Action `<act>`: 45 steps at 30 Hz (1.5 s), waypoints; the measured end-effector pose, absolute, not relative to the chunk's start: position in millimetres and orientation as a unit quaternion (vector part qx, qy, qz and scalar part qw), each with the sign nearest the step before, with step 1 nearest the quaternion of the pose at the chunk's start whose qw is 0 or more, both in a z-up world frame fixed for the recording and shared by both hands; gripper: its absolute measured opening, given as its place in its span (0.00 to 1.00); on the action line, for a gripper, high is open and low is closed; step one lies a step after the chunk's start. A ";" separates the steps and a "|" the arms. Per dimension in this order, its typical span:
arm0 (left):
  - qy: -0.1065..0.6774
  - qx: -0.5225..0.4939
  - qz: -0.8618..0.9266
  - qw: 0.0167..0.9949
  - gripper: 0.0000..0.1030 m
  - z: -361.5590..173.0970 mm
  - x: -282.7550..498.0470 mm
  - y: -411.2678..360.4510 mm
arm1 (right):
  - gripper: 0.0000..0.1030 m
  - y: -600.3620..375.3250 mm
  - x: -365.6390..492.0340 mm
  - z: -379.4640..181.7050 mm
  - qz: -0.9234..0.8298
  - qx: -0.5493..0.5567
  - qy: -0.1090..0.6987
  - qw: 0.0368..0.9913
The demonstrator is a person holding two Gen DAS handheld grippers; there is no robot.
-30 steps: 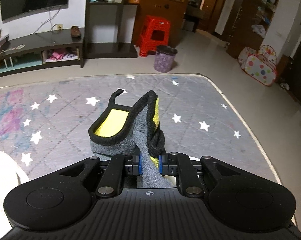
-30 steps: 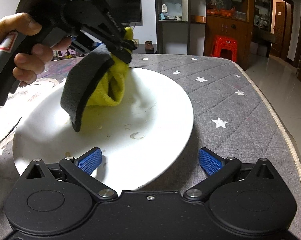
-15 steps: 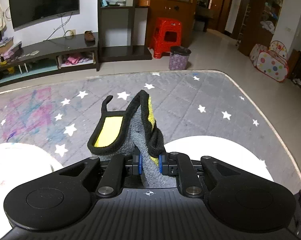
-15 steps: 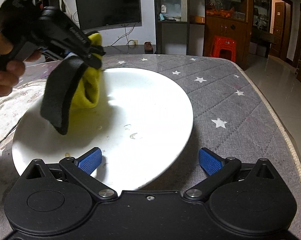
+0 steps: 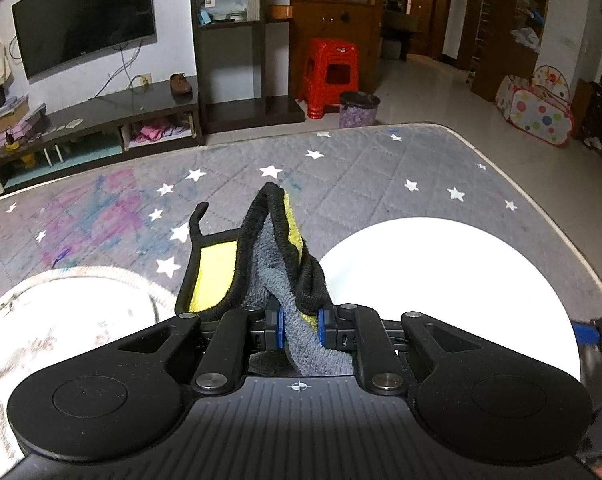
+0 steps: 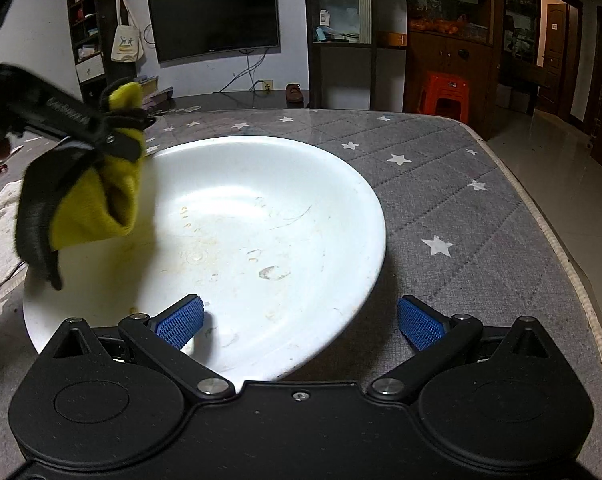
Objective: Clean bowl
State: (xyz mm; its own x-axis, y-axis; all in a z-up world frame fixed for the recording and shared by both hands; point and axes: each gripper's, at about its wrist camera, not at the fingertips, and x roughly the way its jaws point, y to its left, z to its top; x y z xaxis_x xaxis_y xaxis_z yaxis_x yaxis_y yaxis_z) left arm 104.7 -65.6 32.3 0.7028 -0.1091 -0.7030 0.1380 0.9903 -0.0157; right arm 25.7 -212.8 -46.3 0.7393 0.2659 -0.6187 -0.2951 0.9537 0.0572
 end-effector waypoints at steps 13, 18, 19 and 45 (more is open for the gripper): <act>0.366 0.014 -0.076 0.927 0.14 32.3 51.8 -67.6 | 1.00 -212.3 26.4 -47.4 0.148 -0.022 0.327 0.933; 0.366 0.003 -0.086 0.927 0.14 29.4 34.2 -76.0 | 1.00 -211.4 26.5 -47.6 0.147 -0.022 0.327 0.933; 0.366 0.002 -0.088 0.926 0.14 28.9 31.4 -77.4 | 1.00 -211.4 26.6 -47.7 0.146 -0.022 0.327 0.933; 0.384 -0.056 -0.098 0.916 0.15 24.1 -37.7 -62.7 | 1.00 -213.6 26.9 -49.3 0.146 -0.021 0.325 0.934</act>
State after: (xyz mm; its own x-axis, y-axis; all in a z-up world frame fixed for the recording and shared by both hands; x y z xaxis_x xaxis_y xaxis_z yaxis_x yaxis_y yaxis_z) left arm -37.7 -62.7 24.1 0.6853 -0.2223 -0.6935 0.1364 0.9746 -0.1775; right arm 26.9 -213.6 -49.3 0.7457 0.2593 -0.6138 -0.2860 0.9566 0.0566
